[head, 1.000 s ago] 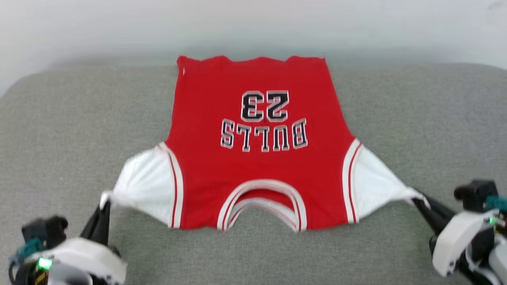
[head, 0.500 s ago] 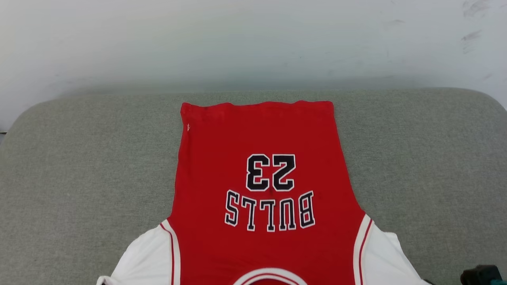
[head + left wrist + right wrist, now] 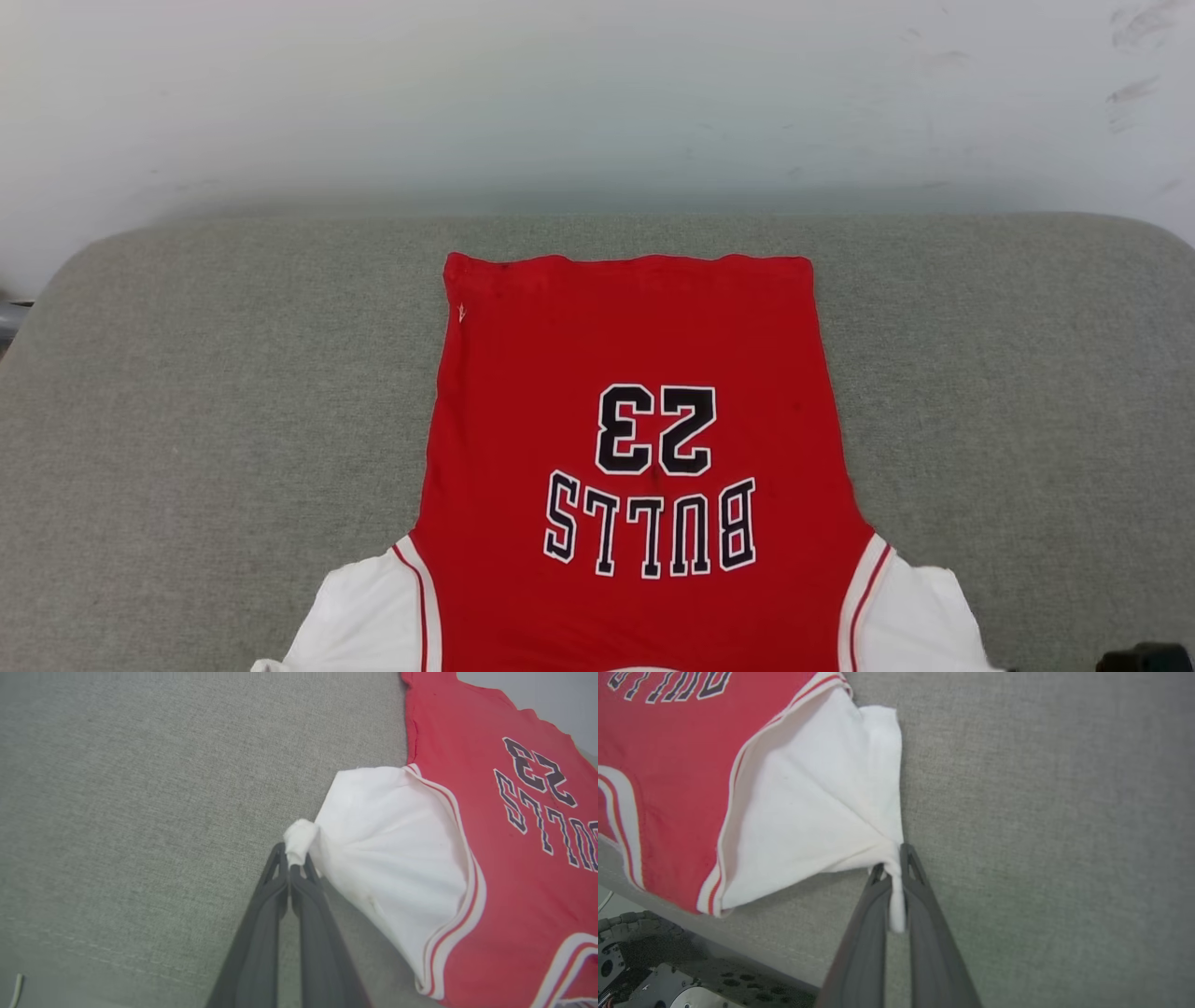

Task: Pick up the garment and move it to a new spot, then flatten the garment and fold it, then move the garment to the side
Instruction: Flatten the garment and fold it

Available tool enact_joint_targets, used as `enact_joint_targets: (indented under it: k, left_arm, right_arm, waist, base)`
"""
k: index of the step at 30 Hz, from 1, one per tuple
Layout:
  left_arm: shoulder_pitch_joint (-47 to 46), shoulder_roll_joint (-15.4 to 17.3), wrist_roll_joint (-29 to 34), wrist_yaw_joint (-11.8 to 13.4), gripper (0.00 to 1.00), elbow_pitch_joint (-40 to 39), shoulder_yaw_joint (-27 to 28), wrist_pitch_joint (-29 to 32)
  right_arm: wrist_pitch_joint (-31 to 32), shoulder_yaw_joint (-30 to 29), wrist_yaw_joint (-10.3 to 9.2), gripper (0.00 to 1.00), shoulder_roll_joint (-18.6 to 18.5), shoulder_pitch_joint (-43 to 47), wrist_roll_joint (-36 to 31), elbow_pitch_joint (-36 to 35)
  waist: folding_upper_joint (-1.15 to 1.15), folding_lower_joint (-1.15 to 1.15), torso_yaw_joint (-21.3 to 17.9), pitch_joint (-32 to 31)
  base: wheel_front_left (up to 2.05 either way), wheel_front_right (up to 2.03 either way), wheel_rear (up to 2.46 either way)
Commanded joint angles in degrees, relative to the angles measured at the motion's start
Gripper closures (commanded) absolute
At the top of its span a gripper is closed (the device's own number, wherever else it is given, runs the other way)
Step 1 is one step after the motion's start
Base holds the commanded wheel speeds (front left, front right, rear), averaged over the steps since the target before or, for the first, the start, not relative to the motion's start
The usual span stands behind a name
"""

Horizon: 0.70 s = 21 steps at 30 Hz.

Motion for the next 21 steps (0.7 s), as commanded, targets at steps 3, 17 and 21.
enact_joint_targets:
  k: [3, 17, 21]
  left_arm:
    - [-1.48, -0.29, 1.20, -0.24, 1.00, -0.48, 0.40, -0.42]
    - [-7.41, -3.41, 8.04, -0.36, 1.00, -6.06, 2.28, -0.37]
    - [-10.71, -5.03, 10.03, -0.89, 1.00, -6.79, 1.33, -0.37]
  right_arm:
    - [-0.17, -2.27, -0.10, 0.00, 0.17, -1.92, -1.90, -1.88]
    - [7.38, -13.85, -0.08, 0.00, -4.63, -22.43, -3.61, -13.55]
    - [13.96, -11.97, -0.08, 0.00, -6.56, -32.35, -2.28, -13.88]
  waist:
    - [0.00, 0.00, 0.01, 0.30]
    - [0.00, 0.00, 4.25, 8.22]
    - [0.00, 0.00, 6.80, 12.17]
  base:
    - [0.00, 0.00, 0.00]
    - [0.00, 0.00, 0.00]
    - [0.00, 0.00, 0.00]
